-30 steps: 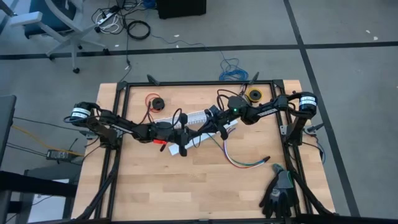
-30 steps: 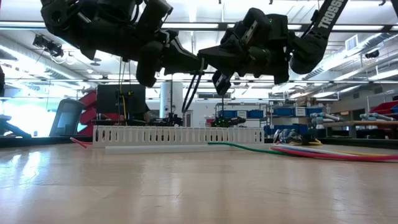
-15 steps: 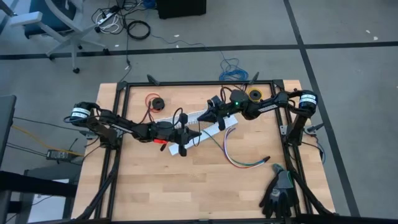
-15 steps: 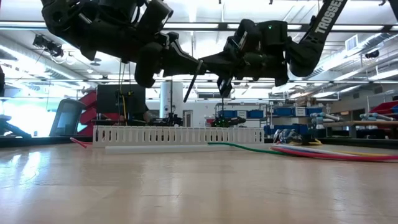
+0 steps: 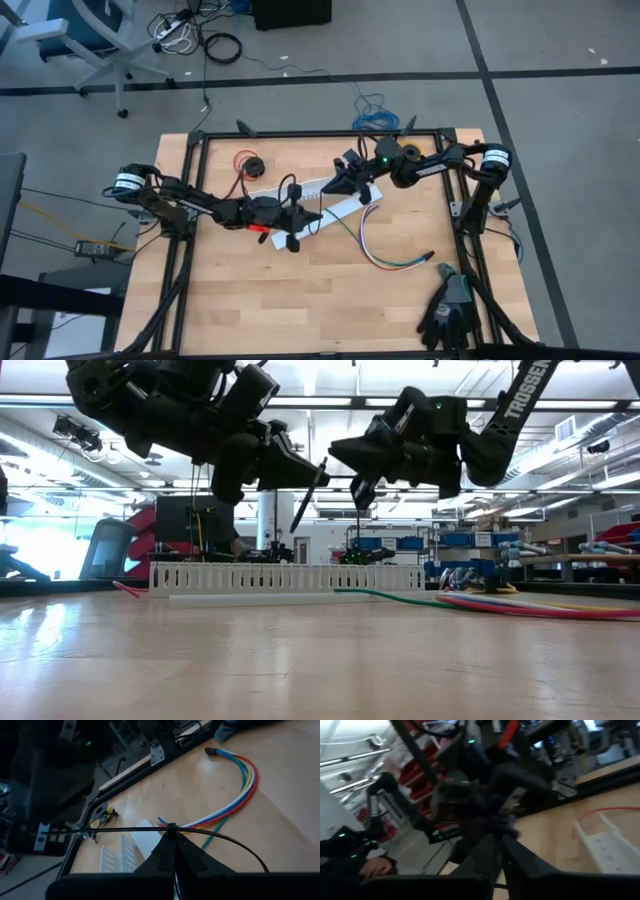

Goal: Ziptie cables
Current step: Wrap the cables together using the black zip tie

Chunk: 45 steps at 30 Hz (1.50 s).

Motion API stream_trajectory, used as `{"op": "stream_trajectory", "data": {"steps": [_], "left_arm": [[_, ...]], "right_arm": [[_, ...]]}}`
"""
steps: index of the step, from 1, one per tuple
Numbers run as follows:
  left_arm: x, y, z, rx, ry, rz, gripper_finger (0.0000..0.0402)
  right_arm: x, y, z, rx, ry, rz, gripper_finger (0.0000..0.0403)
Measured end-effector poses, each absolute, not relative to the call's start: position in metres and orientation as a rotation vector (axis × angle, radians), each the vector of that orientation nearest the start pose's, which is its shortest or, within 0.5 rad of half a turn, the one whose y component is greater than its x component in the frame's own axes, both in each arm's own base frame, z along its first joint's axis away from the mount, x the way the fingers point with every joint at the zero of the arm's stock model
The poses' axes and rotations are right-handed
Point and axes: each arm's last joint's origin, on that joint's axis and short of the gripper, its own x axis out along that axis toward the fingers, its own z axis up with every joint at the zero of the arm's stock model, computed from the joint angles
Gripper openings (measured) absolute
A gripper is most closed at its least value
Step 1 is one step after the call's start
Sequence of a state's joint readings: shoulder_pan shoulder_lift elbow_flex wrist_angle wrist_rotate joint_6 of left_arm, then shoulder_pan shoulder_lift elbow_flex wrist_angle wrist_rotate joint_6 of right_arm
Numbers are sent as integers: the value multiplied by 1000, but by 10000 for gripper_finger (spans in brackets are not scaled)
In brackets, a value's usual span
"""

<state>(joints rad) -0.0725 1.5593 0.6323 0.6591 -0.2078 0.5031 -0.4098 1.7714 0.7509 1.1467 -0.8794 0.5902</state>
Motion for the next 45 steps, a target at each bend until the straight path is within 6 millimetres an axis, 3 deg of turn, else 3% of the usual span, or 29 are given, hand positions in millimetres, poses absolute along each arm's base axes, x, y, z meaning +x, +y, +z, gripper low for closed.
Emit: {"op": "stream_trajectory", "data": {"steps": [6,10,15,20,25,31,38,45], "left_arm": [[304,-16,182,531,296,74,4],[301,-15,179,528,302,97,4],[288,-14,170,511,224,122,4],[267,-10,162,441,98,166,4],[256,0,158,382,61,213,4],[256,10,158,370,62,221,4],[256,18,158,232,47,241,4],[257,17,158,226,41,191,4]], "right_arm": [[320,-108,194,507,60,511,103],[313,-121,189,541,117,536,128],[289,-140,173,588,158,485,111],[251,-144,174,548,129,395,75],[208,-125,181,452,85,309,43],[166,-88,174,296,81,18,11],[150,-46,164,290,263,-247,1],[142,-11,173,283,293,-324,0]]}}
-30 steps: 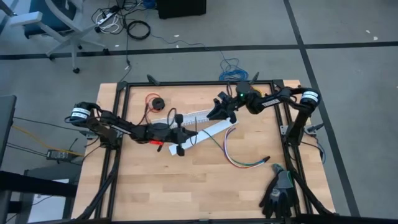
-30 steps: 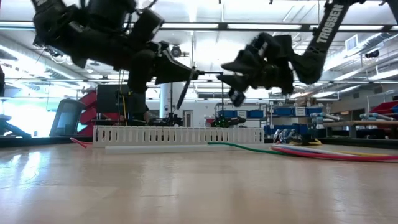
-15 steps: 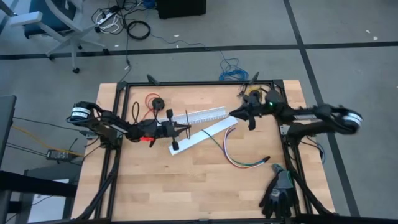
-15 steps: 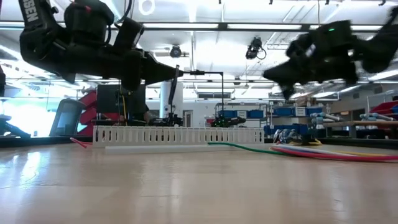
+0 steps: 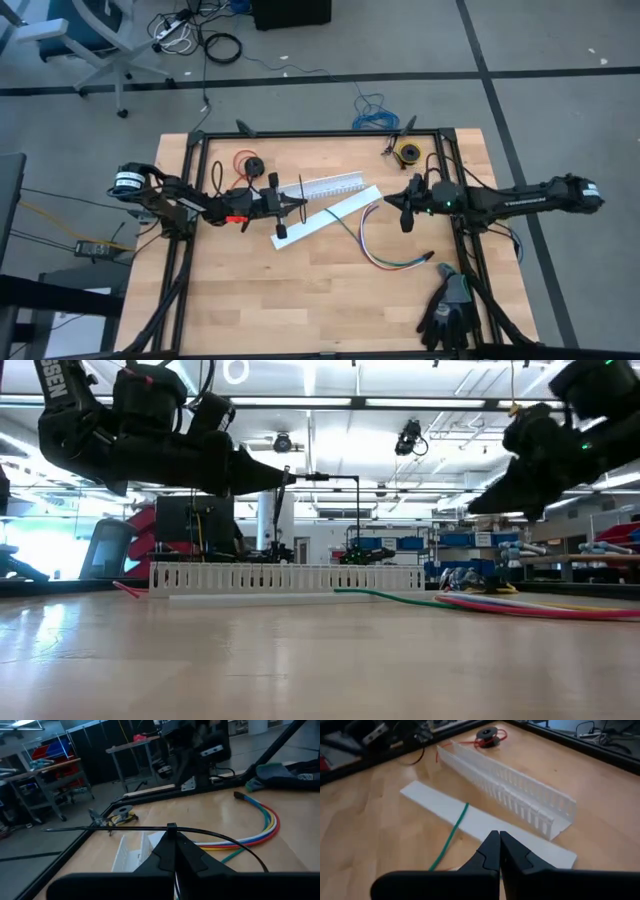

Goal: Ziptie cables
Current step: Wrap the cables together using the black zip tie

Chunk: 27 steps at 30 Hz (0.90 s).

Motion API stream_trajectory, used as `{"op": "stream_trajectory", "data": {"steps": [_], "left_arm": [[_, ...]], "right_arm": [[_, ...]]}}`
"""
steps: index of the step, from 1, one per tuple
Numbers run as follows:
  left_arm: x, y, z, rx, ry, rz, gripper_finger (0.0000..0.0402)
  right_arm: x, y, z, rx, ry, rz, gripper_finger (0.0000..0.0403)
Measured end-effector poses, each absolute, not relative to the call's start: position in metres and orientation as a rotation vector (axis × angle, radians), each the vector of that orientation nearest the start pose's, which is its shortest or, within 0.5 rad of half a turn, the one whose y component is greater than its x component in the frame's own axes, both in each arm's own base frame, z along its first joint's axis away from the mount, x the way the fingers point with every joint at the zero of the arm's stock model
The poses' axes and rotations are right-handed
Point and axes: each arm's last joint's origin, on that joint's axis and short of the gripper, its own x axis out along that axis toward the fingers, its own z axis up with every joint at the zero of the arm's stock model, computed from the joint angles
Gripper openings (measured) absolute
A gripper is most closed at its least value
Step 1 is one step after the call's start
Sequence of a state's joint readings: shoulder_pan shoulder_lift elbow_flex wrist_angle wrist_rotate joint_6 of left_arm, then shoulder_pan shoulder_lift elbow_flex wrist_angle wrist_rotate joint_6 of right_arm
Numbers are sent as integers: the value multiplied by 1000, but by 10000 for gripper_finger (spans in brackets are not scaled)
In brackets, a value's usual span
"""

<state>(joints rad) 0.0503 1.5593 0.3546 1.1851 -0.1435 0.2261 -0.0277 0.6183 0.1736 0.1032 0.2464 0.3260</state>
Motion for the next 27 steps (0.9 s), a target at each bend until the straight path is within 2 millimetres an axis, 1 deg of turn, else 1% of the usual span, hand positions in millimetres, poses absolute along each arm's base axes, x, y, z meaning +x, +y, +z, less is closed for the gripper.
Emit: {"op": "stream_trajectory", "data": {"steps": [4,11,15,19,23,25,27], "left_arm": [[257,15,158,199,38,184,4],[257,4,158,198,36,143,4],[257,-3,158,193,33,117,4],[257,-12,158,174,31,109,4],[256,-20,158,174,32,121,4],[256,-22,158,174,32,129,4],[255,-25,158,174,31,128,4]], "right_arm": [[140,4,178,256,297,-337,0],[136,24,181,254,299,-330,0],[131,35,186,238,327,-345,0],[125,47,195,226,360,-360,0],[122,61,205,191,395,-378,0],[123,68,206,171,426,-391,0],[125,75,204,161,473,-408,0]]}}
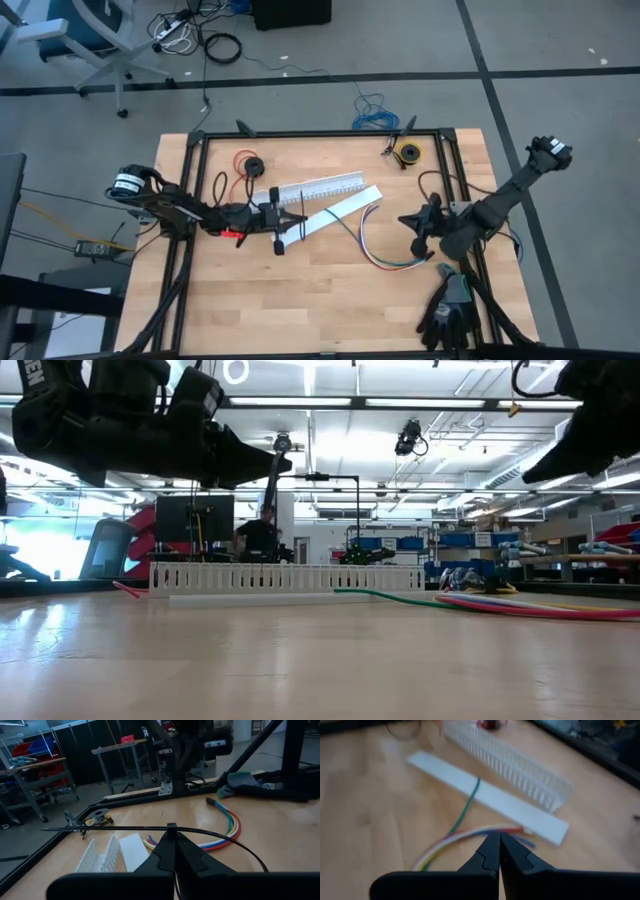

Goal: Ziptie cables
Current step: Wrap the cables together using the black zip tie

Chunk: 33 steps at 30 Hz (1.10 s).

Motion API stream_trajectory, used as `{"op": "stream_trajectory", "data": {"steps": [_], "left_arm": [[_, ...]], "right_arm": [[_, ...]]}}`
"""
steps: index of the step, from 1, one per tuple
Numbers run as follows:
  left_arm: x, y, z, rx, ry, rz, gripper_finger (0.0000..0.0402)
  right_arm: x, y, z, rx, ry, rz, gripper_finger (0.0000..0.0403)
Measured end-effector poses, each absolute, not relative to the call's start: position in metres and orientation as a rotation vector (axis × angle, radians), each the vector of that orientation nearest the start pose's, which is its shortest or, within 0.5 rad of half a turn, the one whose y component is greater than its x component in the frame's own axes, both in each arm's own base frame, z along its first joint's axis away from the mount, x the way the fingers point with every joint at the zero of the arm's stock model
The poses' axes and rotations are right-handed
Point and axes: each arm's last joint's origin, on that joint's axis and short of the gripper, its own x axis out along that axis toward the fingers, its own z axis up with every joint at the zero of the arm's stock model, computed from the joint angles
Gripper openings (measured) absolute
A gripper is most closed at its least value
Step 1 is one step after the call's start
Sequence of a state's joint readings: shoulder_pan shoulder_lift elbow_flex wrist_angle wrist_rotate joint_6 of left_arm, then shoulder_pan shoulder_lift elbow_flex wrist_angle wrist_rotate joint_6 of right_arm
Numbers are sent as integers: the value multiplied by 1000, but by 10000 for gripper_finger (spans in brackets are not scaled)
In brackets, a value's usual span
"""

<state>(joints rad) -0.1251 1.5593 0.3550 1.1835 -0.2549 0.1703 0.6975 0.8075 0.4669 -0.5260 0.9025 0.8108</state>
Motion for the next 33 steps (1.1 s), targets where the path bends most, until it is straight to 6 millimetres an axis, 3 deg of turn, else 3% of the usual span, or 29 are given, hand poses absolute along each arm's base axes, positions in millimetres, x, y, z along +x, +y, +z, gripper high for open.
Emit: {"op": "stream_trajectory", "data": {"steps": [8,16,23,28,33], "left_arm": [[255,-27,158,175,31,125,4],[255,-26,158,205,33,127,4],[255,-27,158,207,30,97,5],[256,-28,158,202,24,35,5],[256,-23,158,208,21,12,5]], "right_arm": [[146,109,185,155,666,-550,0],[164,145,202,113,860,-776,0],[148,172,216,225,947,-1088,0],[133,187,215,412,847,-1127,0],[133,192,217,475,846,-1037,0]]}}
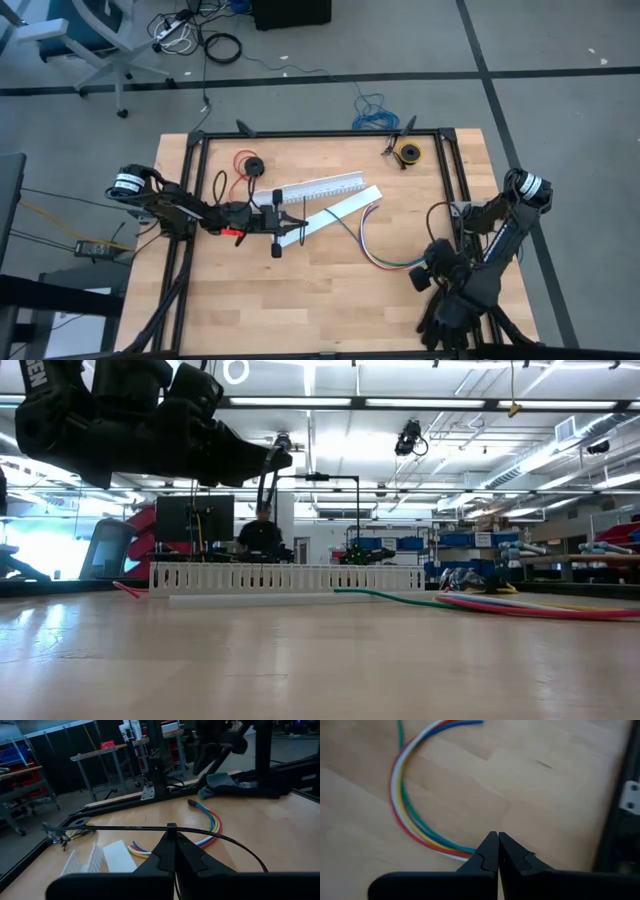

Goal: Ziptie cables
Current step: Wrap the cables together using the black zip tie

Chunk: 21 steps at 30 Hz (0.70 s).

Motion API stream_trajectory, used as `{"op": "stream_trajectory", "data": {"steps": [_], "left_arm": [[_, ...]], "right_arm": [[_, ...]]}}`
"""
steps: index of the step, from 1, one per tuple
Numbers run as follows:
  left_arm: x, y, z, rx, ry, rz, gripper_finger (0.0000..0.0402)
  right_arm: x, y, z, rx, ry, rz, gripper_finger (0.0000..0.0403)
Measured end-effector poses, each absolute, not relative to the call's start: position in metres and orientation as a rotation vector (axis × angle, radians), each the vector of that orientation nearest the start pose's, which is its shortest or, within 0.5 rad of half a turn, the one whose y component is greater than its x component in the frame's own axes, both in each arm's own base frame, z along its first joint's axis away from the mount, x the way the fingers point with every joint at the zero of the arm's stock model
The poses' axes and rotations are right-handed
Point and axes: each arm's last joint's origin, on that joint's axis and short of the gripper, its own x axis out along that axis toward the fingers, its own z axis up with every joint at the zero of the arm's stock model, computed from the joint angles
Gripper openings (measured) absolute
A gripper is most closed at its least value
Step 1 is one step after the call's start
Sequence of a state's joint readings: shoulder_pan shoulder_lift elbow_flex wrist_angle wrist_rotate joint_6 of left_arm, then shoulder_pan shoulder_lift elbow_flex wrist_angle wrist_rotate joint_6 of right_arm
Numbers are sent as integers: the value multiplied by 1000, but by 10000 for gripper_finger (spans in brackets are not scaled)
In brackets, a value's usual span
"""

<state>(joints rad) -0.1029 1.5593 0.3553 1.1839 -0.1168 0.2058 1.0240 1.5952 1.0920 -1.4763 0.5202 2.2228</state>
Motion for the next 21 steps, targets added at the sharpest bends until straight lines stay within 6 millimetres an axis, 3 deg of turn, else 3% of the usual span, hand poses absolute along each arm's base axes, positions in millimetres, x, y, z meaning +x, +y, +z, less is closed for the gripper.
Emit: {"op": "stream_trajectory", "data": {"steps": [9,15,21], "left_arm": [[257,-21,158,206,20,-6,5],[257,-21,158,200,18,-17,5],[257,-21,158,199,18,-19,5]], "right_arm": [[139,194,217,527,844,-986,0],[143,191,215,641,1057,-1111,4],[154,190,212,768,1084,-1147,27]]}}
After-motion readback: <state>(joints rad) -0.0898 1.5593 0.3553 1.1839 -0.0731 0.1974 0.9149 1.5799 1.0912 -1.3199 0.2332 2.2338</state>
